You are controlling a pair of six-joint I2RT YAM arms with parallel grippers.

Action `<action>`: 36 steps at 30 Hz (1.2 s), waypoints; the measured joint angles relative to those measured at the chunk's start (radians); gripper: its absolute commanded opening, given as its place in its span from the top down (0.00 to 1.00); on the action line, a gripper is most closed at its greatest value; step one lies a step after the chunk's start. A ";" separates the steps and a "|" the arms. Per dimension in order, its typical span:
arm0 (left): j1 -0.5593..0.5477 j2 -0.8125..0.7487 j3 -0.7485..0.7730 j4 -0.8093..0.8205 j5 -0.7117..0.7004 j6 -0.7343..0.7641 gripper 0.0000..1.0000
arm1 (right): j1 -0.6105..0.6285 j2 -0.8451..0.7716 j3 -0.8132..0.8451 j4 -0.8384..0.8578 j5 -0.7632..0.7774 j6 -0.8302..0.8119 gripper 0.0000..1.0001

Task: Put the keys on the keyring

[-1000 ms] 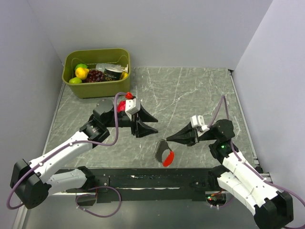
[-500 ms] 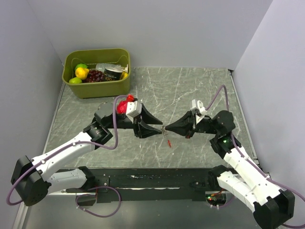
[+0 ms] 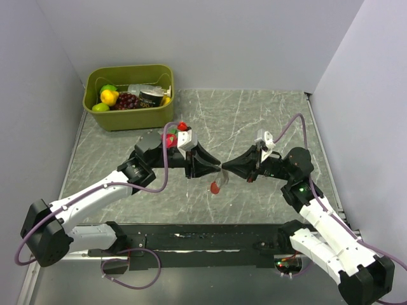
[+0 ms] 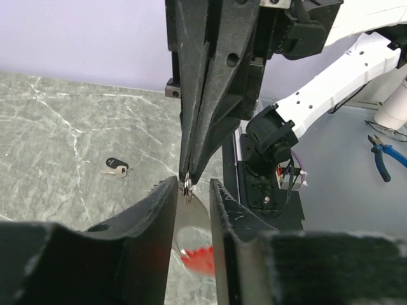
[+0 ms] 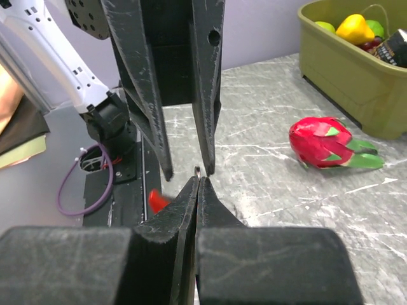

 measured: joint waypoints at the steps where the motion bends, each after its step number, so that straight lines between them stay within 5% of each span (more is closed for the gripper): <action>1: 0.000 0.004 0.002 0.000 -0.002 0.002 0.70 | 0.000 -0.002 0.000 0.000 0.004 0.000 1.00; 7: -0.001 0.021 0.009 -0.042 -0.021 0.026 0.81 | 0.000 -0.010 0.000 -0.001 0.016 0.000 1.00; 10: -0.001 0.025 0.016 -0.055 -0.024 0.037 0.99 | 0.000 -0.014 0.000 -0.002 0.019 -0.001 1.00; 15: -0.002 0.025 0.020 -0.066 -0.026 0.044 0.99 | 0.000 -0.016 0.000 -0.008 0.023 -0.007 1.00; 19: -0.003 0.027 0.037 -0.105 -0.034 0.054 0.99 | 0.000 -0.014 0.011 -0.042 0.024 -0.023 0.58; 20: -0.004 0.028 0.045 -0.116 -0.040 0.061 0.99 | 0.000 -0.013 0.019 -0.058 0.024 -0.030 0.38; 23: -0.004 0.029 0.069 -0.162 -0.059 0.089 0.99 | 0.000 -0.014 0.048 -0.112 0.035 -0.066 0.18; 31: -0.004 0.029 0.156 -0.355 -0.093 0.227 0.99 | -0.002 -0.017 0.190 -0.320 0.084 -0.228 0.13; 36: -0.004 0.044 0.254 -0.522 -0.122 0.321 0.99 | -0.005 0.018 0.264 -0.405 0.077 -0.307 0.24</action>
